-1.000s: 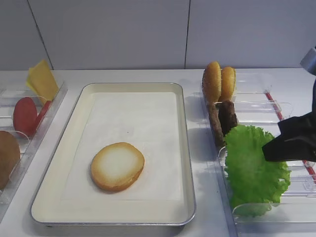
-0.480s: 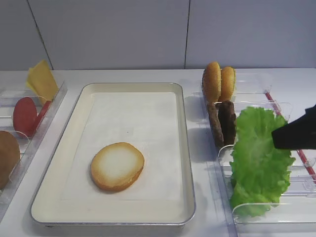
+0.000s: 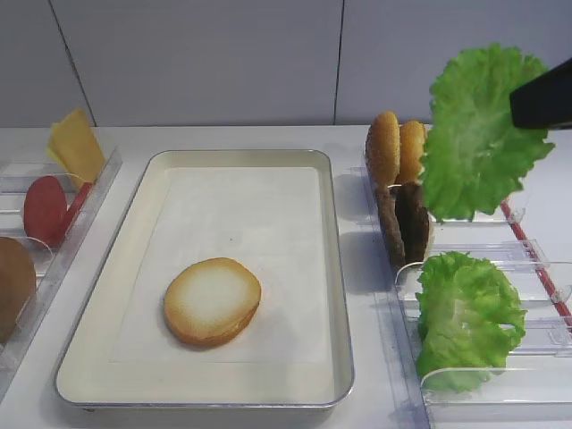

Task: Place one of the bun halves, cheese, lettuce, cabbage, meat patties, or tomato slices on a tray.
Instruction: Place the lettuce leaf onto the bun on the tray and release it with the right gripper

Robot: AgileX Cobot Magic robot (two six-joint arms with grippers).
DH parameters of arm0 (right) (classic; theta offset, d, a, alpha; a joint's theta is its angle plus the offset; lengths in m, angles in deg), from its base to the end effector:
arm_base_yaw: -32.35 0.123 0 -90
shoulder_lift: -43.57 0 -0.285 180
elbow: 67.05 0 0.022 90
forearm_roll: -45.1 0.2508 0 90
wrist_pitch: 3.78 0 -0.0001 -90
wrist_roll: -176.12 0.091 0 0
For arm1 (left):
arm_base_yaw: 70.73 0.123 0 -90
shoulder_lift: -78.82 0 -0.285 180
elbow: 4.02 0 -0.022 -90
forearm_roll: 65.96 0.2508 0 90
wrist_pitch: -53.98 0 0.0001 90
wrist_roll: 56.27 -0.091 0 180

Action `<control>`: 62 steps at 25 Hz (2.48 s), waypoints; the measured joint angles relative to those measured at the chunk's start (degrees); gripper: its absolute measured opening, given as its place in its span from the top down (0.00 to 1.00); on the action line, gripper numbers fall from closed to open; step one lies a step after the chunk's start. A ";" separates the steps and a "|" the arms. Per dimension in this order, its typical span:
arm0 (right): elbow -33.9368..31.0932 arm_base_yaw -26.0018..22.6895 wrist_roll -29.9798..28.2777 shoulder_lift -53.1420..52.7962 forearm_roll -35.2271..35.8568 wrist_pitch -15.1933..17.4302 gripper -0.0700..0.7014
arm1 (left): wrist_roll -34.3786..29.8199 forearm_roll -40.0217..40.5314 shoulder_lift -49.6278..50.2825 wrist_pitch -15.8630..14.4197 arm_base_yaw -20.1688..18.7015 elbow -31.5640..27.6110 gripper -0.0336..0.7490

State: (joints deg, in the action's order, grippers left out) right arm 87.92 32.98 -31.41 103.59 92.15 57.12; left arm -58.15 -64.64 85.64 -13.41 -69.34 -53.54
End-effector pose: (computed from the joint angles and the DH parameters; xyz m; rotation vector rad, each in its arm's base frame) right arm 0.1536 0.0599 0.3632 -0.3424 2.2533 0.8208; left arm -0.0109 0.0017 0.2636 0.0065 2.1599 0.0610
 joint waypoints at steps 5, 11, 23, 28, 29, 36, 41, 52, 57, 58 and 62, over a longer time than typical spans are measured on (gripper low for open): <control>0.57 0.00 2.62 0.00 -0.63 0.46 0.86 | 0.00 0.00 0.00 0.00 0.00 0.00 0.35; 0.57 0.00 4.59 0.00 -1.24 0.57 0.86 | 0.00 0.00 0.00 0.00 0.00 0.00 0.35; 0.57 17.02 12.79 9.35 -7.74 -7.43 0.86 | 0.00 0.00 0.00 0.00 0.00 0.00 0.36; 0.60 27.38 14.77 16.47 -8.25 -14.42 0.86 | 0.00 0.00 0.00 0.00 0.00 0.00 0.36; 0.60 29.26 14.91 18.05 -8.25 -16.00 0.86 | 0.00 0.00 0.00 0.00 0.00 0.00 0.36; 5.90 38.50 15.40 30.21 -8.15 -20.30 0.86 | 0.00 0.00 0.00 0.00 0.00 0.00 0.36; 13.02 41.85 15.51 39.00 -8.05 -20.74 0.86 | 0.00 0.00 0.00 0.00 0.00 0.00 0.36; 24.18 46.11 17.47 50.64 -8.84 -20.97 0.86 | 0.00 0.00 0.00 0.00 0.00 0.00 0.37; 24.51 46.16 23.80 52.90 -17.13 -20.97 0.86 | 0.00 0.00 0.00 0.00 0.00 0.00 0.38; 24.51 46.16 25.73 53.00 -19.58 -20.97 0.86 | 0.00 0.00 0.00 0.00 0.00 0.00 0.38; 24.61 46.16 30.92 53.11 -26.01 -20.78 0.86 | 0.00 0.00 0.00 0.00 0.00 0.00 0.38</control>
State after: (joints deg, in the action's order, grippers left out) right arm 112.52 79.14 -0.49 156.70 66.14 36.34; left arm -58.15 -64.64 85.64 -13.41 -69.34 -53.54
